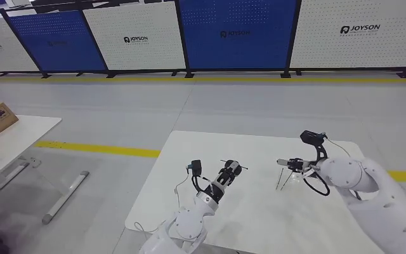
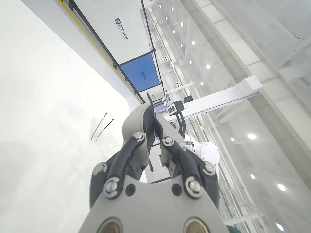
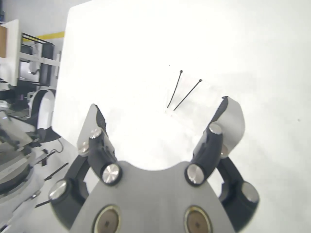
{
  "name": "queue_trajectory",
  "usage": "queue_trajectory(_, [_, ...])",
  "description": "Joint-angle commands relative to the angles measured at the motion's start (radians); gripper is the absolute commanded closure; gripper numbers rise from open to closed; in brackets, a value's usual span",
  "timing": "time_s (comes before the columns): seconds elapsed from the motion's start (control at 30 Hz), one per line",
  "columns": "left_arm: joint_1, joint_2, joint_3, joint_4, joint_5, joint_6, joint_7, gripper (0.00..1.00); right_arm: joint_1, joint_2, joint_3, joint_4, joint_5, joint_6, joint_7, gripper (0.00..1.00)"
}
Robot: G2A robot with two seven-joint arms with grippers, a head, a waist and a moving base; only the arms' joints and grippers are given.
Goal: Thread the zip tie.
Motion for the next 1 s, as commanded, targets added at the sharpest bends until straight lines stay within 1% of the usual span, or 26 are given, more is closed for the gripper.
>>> queue_trajectory(0.0, [0.0, 0.0, 0.0, 0.0, 0.0, 0.0, 0.0, 1.0, 0.031, -0.017, -0.014, 0.028, -0.01, 0.0, 0.048, 0.0])
queue_trajectory(0.07, [0.0, 0.0, 0.0, 0.0, 0.0, 0.0, 0.0, 1.0, 0.066, -0.037, -0.042, 0.061, 0.002, 0.0, 0.099, 0.0])
queue_trajectory(0.1, [0.0, 0.0, 0.0, 0.0, 0.0, 0.0, 0.0, 1.0, 0.091, -0.05, -0.06, 0.091, 0.015, 0.0, 0.127, 0.0])
queue_trajectory(0.17, [0.0, 0.0, 0.0, 0.0, 0.0, 0.0, 0.0, 1.0, 0.127, -0.069, -0.111, 0.12, 0.002, -0.002, 0.183, 0.0])
queue_trajectory(0.2, [0.0, 0.0, 0.0, 0.0, 0.0, 0.0, 0.0, 1.0, 0.146, -0.08, -0.131, 0.141, -0.004, 0.0, 0.185, 0.0])
queue_trajectory(0.57, [0.0, 0.0, 0.0, 0.0, 0.0, 0.0, 0.0, 1.0, 0.143, -0.08, -0.131, 0.14, -0.004, -0.003, 0.178, 0.0])
queue_trajectory(0.67, [0.0, 0.0, 0.0, 0.0, 0.0, 0.0, 0.0, 1.0, 0.112, -0.076, -0.121, 0.129, -0.01, -0.034, 0.138, 0.0])
queue_trajectory(0.77, [0.0, 0.0, 0.0, 0.0, 0.0, 0.0, 0.0, 1.0, 0.097, -0.075, -0.11, 0.143, -0.003, -0.057, 0.124, 0.0])
queue_trajectory(0.83, [0.0, 0.0, 0.0, 0.0, 0.0, 0.0, 0.0, 1.0, 0.093, -0.077, -0.108, 0.172, 0.007, -0.079, 0.121, 0.0])
queue_trajectory(0.97, [0.0, 0.0, 0.0, 0.0, 0.0, 0.0, 0.0, 1.0, 0.104, -0.09, -0.12, 0.231, 0.026, -0.117, 0.123, 0.0])
